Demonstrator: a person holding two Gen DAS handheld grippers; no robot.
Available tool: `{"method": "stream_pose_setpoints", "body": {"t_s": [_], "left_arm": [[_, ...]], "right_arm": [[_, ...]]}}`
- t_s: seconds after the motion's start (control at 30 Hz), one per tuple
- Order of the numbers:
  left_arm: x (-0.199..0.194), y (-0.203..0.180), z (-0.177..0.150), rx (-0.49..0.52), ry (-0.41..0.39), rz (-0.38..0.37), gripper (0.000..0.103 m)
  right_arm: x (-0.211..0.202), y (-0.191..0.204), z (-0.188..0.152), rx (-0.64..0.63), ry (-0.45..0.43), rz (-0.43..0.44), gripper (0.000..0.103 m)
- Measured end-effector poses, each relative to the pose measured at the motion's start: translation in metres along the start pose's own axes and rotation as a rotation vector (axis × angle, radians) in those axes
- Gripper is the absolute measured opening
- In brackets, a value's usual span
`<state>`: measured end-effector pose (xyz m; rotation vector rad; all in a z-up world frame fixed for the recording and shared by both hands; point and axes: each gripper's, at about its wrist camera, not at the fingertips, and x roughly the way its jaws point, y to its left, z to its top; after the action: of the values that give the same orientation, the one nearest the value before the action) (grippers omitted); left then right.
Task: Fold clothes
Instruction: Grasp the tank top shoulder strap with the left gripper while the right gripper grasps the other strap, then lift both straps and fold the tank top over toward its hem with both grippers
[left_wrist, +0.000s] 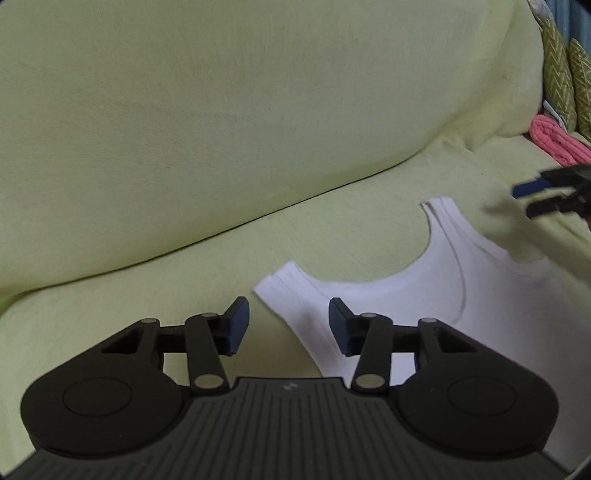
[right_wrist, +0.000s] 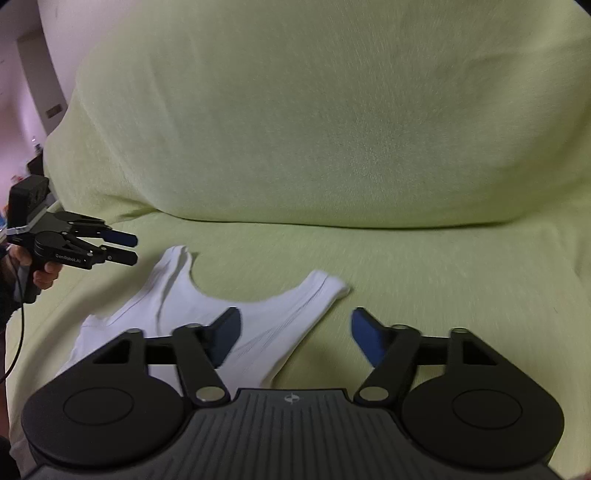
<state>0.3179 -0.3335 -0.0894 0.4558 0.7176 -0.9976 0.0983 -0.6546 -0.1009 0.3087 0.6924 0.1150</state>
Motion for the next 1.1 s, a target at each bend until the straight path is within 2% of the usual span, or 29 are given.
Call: {"method": "stream_pose_setpoints", "body": {"t_s": [0.17, 0.37, 0.47, 0.53, 0.57, 0.67, 0.7, 0.8, 0.93, 1.1], "left_arm": [[0.033, 0.019, 0.008, 0.035, -0.003, -0.069, 0.049], [0.062, 0.037, 0.005, 0.033, -0.003, -0.144, 0.052], [0.073, 0.038, 0.003, 0.047, 0.009, -0.182, 0.046], [0.075, 0.036, -0.001, 0.074, 0.005, -0.193, 0.043], [0.075, 0.036, -0.001, 0.08, 0.0, -0.206, 0.037], [0.076, 0.036, -0.001, 0.079, 0.001, -0.228, 0.03], [0.075, 0.033, 0.0, 0.089, 0.0, -0.218, 0.02], [0.071, 0.023, 0.004, 0.129, -0.003, -0.18, 0.01], [0.052, 0.001, 0.009, 0.192, -0.036, -0.114, 0.008], [-0.002, -0.022, 0.009, 0.198, -0.082, -0.085, 0.008]], "right_arm": [[0.04, -0.031, 0.018, -0.017, 0.028, 0.037, 0.061], [0.08, -0.052, 0.026, 0.004, 0.086, 0.105, 0.042], [0.084, -0.053, 0.026, 0.003, 0.091, 0.126, 0.039], [0.083, -0.052, 0.024, 0.001, 0.104, 0.135, 0.028], [0.084, -0.05, 0.023, -0.01, 0.109, 0.133, 0.027], [0.085, -0.045, 0.026, -0.049, 0.123, 0.104, 0.014], [0.086, -0.043, 0.027, -0.061, 0.125, 0.09, 0.011], [0.078, -0.028, 0.026, -0.112, 0.106, 0.049, 0.008], [0.05, -0.004, 0.024, -0.167, 0.031, 0.014, 0.007], [-0.001, 0.035, 0.012, -0.245, -0.081, 0.014, 0.007]]}}
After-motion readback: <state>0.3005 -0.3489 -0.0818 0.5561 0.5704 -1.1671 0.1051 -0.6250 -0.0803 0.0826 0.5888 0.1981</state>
